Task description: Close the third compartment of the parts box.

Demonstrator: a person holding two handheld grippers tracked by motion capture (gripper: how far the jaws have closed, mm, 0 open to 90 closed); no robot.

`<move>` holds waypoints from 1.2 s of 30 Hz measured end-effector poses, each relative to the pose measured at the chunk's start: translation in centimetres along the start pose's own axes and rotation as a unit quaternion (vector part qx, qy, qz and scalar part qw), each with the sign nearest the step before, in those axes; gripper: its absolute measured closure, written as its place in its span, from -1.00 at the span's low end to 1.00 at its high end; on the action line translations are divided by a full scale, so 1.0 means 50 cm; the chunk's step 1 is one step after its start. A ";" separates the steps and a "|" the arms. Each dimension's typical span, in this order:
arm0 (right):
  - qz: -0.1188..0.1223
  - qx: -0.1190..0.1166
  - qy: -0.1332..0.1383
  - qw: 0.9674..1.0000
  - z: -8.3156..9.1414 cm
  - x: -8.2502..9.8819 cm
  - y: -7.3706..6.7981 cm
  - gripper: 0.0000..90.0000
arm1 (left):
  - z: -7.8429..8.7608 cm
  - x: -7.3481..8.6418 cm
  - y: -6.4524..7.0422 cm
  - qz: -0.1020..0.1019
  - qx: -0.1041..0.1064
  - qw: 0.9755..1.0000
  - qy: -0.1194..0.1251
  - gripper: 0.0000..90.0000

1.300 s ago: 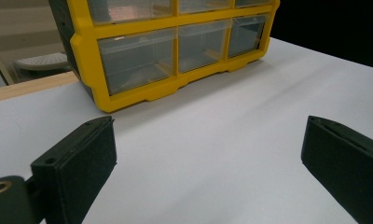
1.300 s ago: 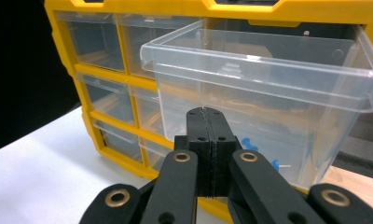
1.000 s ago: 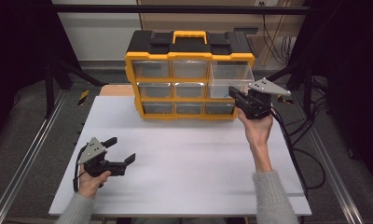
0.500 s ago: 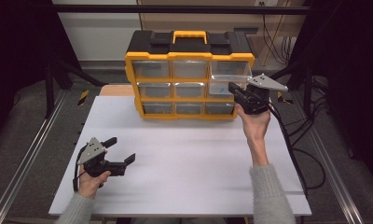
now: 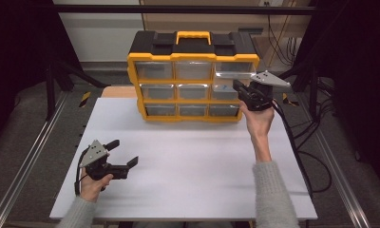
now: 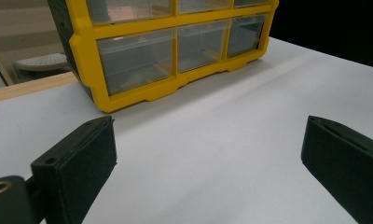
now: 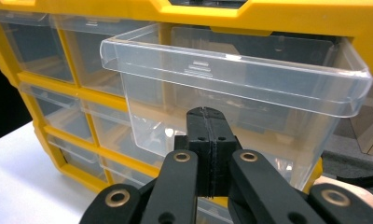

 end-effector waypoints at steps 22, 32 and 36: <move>0.001 0.020 -0.012 1.000 -0.043 0.006 0.024 1.00 | -0.001 0.002 -0.001 0.000 -0.001 1.000 -0.002 -0.94; 0.002 0.028 -0.014 1.000 -0.057 0.008 0.033 1.00 | -0.002 0.003 0.000 0.001 0.000 1.000 -0.003 -0.94; 0.002 0.030 -0.016 0.999 -0.061 0.010 0.036 1.00 | -0.002 0.003 0.000 0.000 -0.001 1.000 -0.003 -0.94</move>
Point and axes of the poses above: each handheld gripper's, and its own axes: z roughly backward along the jaws, x roughly out of its underside, y roughly to its right, the point moved 6 cm from there along -z, roughly forward along the jaws, and after that the axes turned 9 degrees about y, right-handed, at the moved point
